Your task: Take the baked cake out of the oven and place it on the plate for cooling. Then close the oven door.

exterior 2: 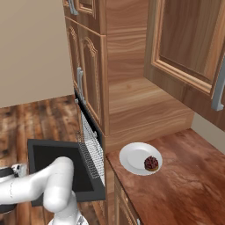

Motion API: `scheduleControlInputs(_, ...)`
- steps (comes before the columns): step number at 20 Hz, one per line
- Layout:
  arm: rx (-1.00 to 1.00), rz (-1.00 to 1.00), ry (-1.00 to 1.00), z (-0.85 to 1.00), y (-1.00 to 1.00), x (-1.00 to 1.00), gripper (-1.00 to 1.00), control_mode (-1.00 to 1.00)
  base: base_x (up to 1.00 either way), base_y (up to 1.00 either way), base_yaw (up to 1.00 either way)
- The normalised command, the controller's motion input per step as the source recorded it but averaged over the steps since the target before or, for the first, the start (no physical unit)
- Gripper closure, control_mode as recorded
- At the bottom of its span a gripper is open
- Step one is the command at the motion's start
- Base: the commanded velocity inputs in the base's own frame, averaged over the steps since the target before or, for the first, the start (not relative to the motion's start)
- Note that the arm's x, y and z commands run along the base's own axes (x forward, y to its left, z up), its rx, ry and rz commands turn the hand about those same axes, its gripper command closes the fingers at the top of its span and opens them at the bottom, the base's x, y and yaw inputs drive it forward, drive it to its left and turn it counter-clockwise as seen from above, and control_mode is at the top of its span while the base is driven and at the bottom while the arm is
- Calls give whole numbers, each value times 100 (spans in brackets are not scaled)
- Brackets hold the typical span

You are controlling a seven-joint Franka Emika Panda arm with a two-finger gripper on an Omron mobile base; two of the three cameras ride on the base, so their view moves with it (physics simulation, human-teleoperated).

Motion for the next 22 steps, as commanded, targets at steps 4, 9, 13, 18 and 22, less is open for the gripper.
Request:
scheduleControlInputs(4, -41, -4, 0, -100, 47, 0, -100, -100, 0, 0, 0)
scheduleControlInputs(9, -43, -4, -2, -100, 41, 0, -100, -100, 0, 0, 0)
scheduleControlInputs(13, -47, -7, -10, -99, 29, -6, -100, -100, 0, 0, 0)
scheduleControlInputs(18, -52, -11, -16, -82, 9, -17, -100, -100, 0, 0, 0)
scheduleControlInputs(22, -56, -16, -17, -68, 0, -20, -100, -100, 0, 0, 0)
